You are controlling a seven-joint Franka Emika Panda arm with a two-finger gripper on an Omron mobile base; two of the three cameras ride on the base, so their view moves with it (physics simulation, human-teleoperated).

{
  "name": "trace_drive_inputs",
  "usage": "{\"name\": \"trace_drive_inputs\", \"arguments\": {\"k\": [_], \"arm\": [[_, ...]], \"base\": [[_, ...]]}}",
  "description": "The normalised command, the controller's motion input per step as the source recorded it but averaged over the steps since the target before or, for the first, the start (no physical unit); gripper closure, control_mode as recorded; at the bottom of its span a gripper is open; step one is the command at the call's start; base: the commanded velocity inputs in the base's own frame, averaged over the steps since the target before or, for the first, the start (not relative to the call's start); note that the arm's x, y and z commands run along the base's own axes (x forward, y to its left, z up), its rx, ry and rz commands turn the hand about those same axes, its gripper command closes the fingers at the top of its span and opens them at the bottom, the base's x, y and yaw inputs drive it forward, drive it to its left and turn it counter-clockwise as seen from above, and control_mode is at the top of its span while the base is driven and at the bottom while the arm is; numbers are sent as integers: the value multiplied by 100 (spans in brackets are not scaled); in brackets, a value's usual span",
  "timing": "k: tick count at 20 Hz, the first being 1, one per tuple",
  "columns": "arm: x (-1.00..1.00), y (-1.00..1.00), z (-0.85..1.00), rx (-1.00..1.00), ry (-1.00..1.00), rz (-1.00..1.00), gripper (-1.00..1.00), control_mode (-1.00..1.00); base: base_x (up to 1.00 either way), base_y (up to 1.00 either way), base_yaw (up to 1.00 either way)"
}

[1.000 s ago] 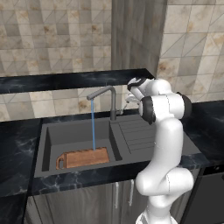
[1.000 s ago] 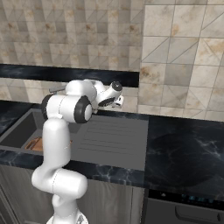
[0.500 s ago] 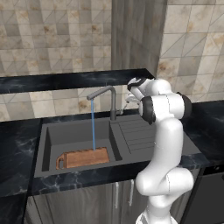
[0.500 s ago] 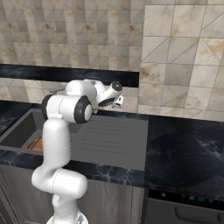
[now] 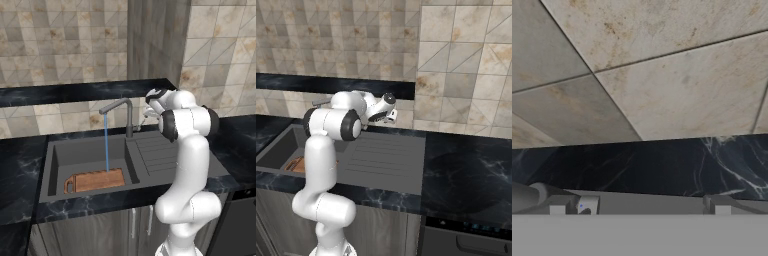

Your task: Turn on the sink faucet with hot water and rinse the cutting board for ten seconds, then turn off the faucet. Push the cutting board to reach the water if necessary.

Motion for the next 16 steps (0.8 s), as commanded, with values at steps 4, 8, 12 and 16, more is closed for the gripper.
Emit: {"name": "trace_drive_inputs", "arguments": {"k": [4,8,12,16], "arm": [[0,0,0,0,0,0,-100,-100],[0,0,0,0,0,0,-100,-100],[0,0,0,0,0,0,-100,-100],[0,0,0,0,0,0,-100,-100]], "base": [[0,0,0],[0,0,0],[0,0,0],[0,0,0]]}}
